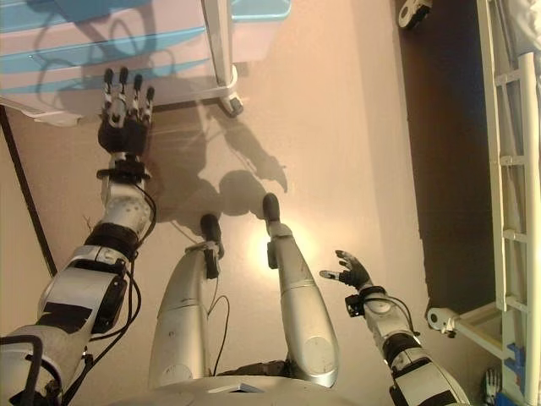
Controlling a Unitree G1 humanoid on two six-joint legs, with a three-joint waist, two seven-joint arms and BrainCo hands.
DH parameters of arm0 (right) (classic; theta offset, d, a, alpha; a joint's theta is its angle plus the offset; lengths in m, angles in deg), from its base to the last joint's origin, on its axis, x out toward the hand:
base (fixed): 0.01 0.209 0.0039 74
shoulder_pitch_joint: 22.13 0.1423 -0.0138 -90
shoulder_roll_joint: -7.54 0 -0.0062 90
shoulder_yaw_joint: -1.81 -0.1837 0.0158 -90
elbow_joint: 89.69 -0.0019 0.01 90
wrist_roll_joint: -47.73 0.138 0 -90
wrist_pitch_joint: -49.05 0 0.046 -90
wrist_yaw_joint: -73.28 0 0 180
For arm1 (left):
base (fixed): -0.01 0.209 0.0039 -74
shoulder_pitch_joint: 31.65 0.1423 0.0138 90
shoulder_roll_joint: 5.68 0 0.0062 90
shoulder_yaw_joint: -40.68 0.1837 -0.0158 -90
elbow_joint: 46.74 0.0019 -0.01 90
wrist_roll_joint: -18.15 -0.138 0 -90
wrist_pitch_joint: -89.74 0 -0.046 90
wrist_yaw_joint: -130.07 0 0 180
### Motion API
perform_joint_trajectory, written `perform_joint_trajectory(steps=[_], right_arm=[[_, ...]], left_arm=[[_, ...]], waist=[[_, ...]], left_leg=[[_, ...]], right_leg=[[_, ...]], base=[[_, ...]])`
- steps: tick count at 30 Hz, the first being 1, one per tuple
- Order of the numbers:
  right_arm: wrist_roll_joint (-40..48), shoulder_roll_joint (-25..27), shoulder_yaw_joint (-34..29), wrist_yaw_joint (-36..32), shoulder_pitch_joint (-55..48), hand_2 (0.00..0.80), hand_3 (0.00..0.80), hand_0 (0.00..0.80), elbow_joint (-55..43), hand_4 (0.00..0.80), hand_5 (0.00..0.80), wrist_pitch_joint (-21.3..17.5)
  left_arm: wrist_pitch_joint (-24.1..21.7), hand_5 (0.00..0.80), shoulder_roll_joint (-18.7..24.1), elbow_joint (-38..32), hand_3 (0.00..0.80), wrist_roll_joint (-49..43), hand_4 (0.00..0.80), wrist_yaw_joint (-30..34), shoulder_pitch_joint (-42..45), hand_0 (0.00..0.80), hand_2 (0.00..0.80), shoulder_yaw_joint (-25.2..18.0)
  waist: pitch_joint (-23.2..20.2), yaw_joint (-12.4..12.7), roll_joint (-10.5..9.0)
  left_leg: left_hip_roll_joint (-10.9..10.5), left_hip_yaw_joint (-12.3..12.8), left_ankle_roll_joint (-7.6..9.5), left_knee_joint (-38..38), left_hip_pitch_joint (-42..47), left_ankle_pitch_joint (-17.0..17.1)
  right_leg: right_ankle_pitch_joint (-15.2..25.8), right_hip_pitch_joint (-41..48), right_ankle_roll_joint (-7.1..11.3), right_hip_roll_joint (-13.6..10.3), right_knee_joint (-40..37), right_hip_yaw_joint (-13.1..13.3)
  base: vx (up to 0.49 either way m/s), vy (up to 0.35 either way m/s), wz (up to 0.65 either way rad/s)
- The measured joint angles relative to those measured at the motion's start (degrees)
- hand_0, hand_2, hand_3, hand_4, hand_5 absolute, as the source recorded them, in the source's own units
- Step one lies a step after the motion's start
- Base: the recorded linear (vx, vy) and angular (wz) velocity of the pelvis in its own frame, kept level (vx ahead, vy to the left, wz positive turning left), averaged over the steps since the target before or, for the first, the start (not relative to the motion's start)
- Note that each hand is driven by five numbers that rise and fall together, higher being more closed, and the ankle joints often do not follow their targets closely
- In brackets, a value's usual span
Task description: Open the drawer and pick up the medicine
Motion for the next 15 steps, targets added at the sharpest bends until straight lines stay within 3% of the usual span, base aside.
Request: perform_joint_trajectory(steps=[9,15], right_arm=[[0.3,0.0,1.3,-0.2,-0.1,0.000,0.000,0.000,-0.2,0.000,0.000,-2.2],[2.4,0.0,1.8,-0.2,-0.6,0.000,0.000,0.000,-1.6,0.000,0.000,-2.4]], left_arm=[[-0.3,0.000,1.3,-1.4,0.000,7.0,0.000,1.0,-3.0,0.000,0.000,-0.1],[0.1,0.000,2.0,-1.4,0.000,7.6,0.000,-2.5,-3.4,0.000,0.000,0.0]], waist=[[0.0,-0.4,0.00],[0.0,-0.5,-0.01]], left_leg=[[0.1,-0.4,-0.18,0.0,0.7,-0.1],[0.1,-0.4,-0.52,0.6,0.8,-0.4]], right_leg=[[0.0,0.9,-0.03,0.1,-0.1,-0.3],[0.0,1.1,0.00,0.0,0.2,-0.3]], base=[[0.042,-0.012,0.01],[0.030,-0.004,0.00]])
